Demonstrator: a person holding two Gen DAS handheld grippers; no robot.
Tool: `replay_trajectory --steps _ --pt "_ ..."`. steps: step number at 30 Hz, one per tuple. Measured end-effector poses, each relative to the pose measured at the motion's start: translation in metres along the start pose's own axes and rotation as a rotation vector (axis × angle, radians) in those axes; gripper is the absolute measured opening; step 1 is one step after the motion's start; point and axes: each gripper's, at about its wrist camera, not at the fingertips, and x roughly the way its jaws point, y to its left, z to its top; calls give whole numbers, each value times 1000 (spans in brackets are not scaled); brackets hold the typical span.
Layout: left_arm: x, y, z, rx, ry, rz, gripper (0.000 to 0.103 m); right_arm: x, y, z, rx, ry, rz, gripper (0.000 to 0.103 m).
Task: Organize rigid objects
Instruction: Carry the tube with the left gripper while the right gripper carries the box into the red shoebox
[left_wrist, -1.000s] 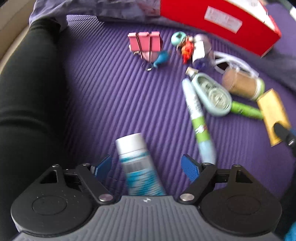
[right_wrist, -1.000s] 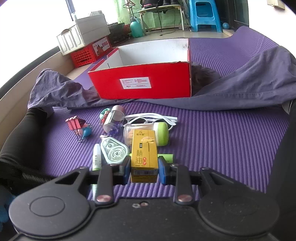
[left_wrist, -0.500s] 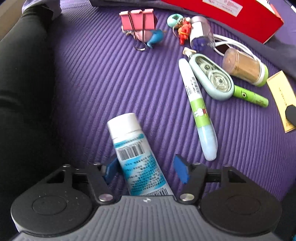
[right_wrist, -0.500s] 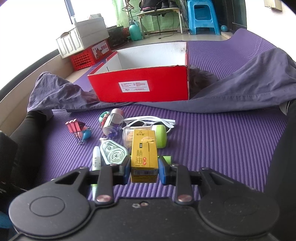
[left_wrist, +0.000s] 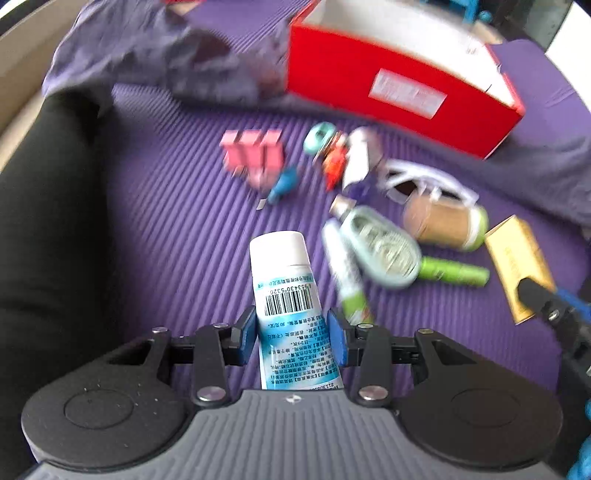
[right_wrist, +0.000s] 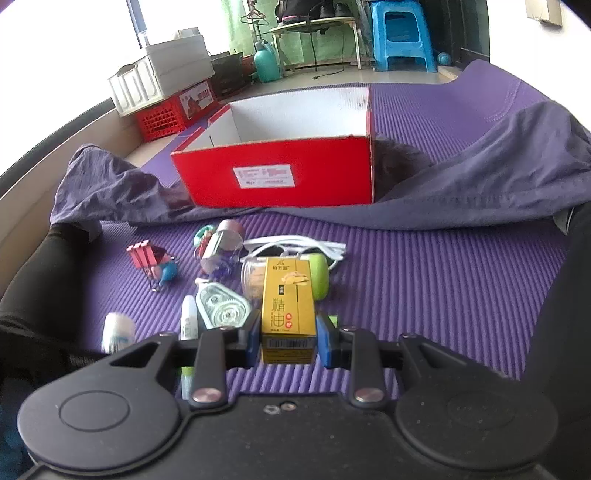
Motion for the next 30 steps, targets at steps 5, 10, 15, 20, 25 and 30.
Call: replay_trajectory --steps 5,10,15,20,25,30 --pt "-20 -10 38 17 -54 -58 40 -3 2 27 -17 -27 5 29" --pt "-30 -21 85 62 -109 -78 40 -5 -2 69 -24 -84 7 29" --pt "-37 -29 136 101 -160 -86 40 2 -7 112 -27 -127 -6 29" --pt "-36 -45 181 172 -203 -78 40 20 -6 151 -59 -151 -27 29" --pt "-23 -58 223 178 -216 -82 40 46 -4 183 -77 -168 -50 29" --pt "-2 -73 259 209 -232 -80 40 85 -6 213 -78 -149 -79 29"
